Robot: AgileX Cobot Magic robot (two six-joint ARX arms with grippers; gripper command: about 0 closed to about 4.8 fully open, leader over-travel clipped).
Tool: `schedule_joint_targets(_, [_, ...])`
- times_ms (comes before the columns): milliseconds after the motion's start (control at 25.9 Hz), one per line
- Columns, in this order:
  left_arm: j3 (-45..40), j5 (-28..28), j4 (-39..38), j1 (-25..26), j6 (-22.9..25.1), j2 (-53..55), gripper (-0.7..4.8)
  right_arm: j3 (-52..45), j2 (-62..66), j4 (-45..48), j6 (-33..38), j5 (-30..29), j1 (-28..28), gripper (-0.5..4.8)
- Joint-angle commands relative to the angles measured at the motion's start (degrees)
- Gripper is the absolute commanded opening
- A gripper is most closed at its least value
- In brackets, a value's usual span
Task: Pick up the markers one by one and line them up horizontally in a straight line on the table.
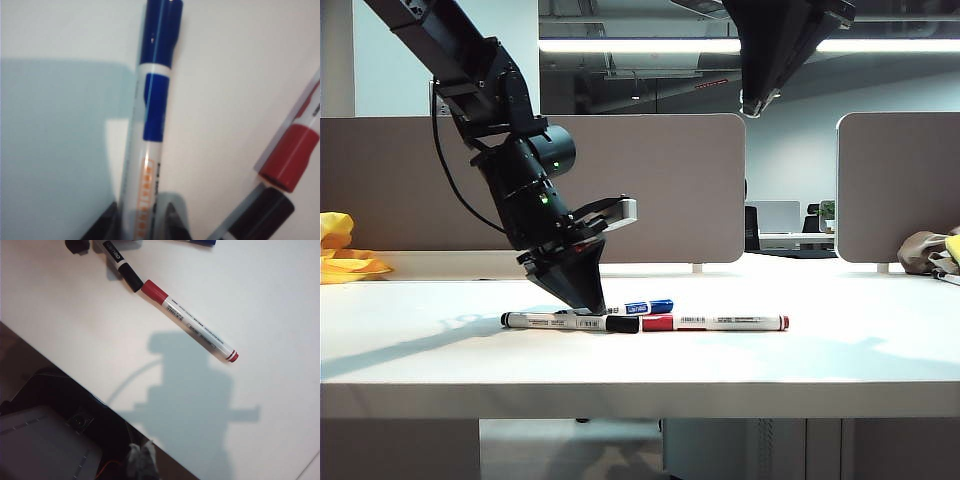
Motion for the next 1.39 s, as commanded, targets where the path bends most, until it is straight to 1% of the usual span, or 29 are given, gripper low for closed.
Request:
schedule_joint_targets(39, [-0.04,-1.79,-0.15,-0.28,0.17,1.27,1.16,0.15,-0.66,0.2,-0.15,-1.64,0.09,-0.06])
schedule_joint_targets(77, [-0.04,-2.51,-0.22,-0.28,0.17,1.31,1.06,0.17,-0.74,0.17,-0.15,-1.57,0.09,-0.06])
schedule_joint_targets(116, [-0.04,-2.97,-0.2,-0.28,0.17,1.51,0.8,0.15,-0.76,0.17,-0.15,-1.57,0.09,-0.06])
schedule_joint_targets(193, [-0.04,-3.58,-0.15,-0.26,0.17,1.62,0.51,0.15,-0.81,0.17,-0.15,-1.6,0.09,-0.06])
schedule_joint_targets(386, [-0.04,-3.8,0.04,-0.24,0.17,1.64,0.42,0.15,-0.81,0.17,-0.15,-1.57,0.09,-0.06])
schedule_joint_targets(463, [-0.04,-4.61,0.26,-0.24,0.15,1.7,0.04,0.15,-0.81,0.17,-0.15,-1.6,0.09,-0.06])
schedule_joint_targets(502, [-0.04,-5.07,0.42,-0.24,0.15,1.7,-0.06,0.15,-0.81,0.17,-0.15,-1.6,0.09,-0.06])
schedule_joint_targets(618, [-0.04,-5.27,1.14,-0.24,0.13,1.7,-0.05,0.15,-0.81,0.17,-0.15,-1.6,0.09,-0.06])
schedule_joint_targets(734, [-0.02,-7.58,1.2,-0.24,-0.02,1.7,-0.05,0.15,-0.81,0.24,-0.15,-1.6,0.09,-0.06])
schedule_joint_targets(811, [0.7,-7.65,0.55,-0.24,-0.04,1.7,-0.05,0.15,-0.79,0.42,-0.15,-1.6,0.09,-0.06])
schedule_joint_targets(927, [5.88,-11.21,-4.35,-0.22,0.07,1.7,-0.05,0.15,-0.79,1.05,-0.15,-1.62,0.09,-0.06])
schedule_joint_targets(1081, [9.99,-11.74,-8.09,0.22,0.24,1.09,-0.05,0.15,-0.79,1.2,-0.15,-1.64,0.09,-0.06])
schedule_joint_targets(1274, [11.3,-13.92,-9.64,0.94,1.22,-1.92,-0.05,0.15,-0.79,1.53,-0.15,-2.73,0.09,-0.06])
schedule_joint_targets(1390, [11.3,-14.01,-11.61,1.75,1.46,-3.93,-0.05,0.15,-0.76,2.1,-0.13,-3.52,0.09,-0.06])
